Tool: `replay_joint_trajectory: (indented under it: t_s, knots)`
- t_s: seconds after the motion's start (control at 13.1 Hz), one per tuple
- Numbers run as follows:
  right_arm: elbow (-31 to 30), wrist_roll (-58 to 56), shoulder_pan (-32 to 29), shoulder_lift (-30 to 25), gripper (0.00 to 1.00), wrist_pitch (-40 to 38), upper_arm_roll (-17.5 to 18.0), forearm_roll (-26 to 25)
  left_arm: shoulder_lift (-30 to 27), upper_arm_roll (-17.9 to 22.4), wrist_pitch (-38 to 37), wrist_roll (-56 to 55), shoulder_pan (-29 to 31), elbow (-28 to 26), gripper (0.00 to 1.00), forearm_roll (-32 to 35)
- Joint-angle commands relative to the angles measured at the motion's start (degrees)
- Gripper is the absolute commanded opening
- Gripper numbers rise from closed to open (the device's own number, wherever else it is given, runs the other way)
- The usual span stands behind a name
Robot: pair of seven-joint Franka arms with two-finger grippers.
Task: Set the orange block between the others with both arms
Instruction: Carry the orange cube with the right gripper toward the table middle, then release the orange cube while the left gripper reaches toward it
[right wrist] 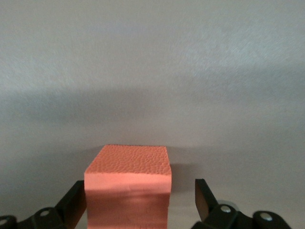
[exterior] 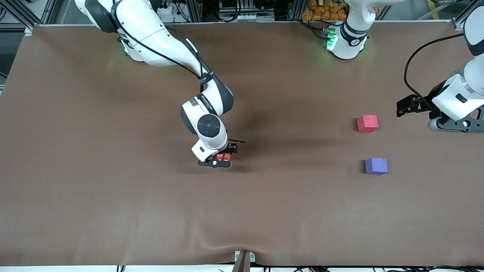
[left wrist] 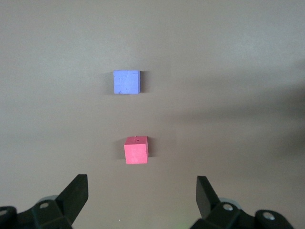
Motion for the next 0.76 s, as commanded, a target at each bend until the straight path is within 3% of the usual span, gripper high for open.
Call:
replay_joint_trajectory:
  t_s: [0.0, 0.31, 0.69]
  knots:
    - [0.23, 0.33, -3.06, -5.8, 1.0, -5.85, 0.56, -0.57, 0.1, -0.15, -0.69, -0.03, 0.03, 1.18, 1.0, 0.17]
    - [-0.03, -10.81, -15.0, -10.65, 1.0, -8.77, 0.56, -0.3, 1.07, -0.15, -0.69, -1.35, -1.11, 2.24, 1.0, 0.26]
    - [-2.12, -24.09, -27.67, -14.34, 1.0, -14.04, 0.47, -0.56, 7.82, -0.15, -0.34, -7.58, -7.78, 9.6, 1.0, 0.26]
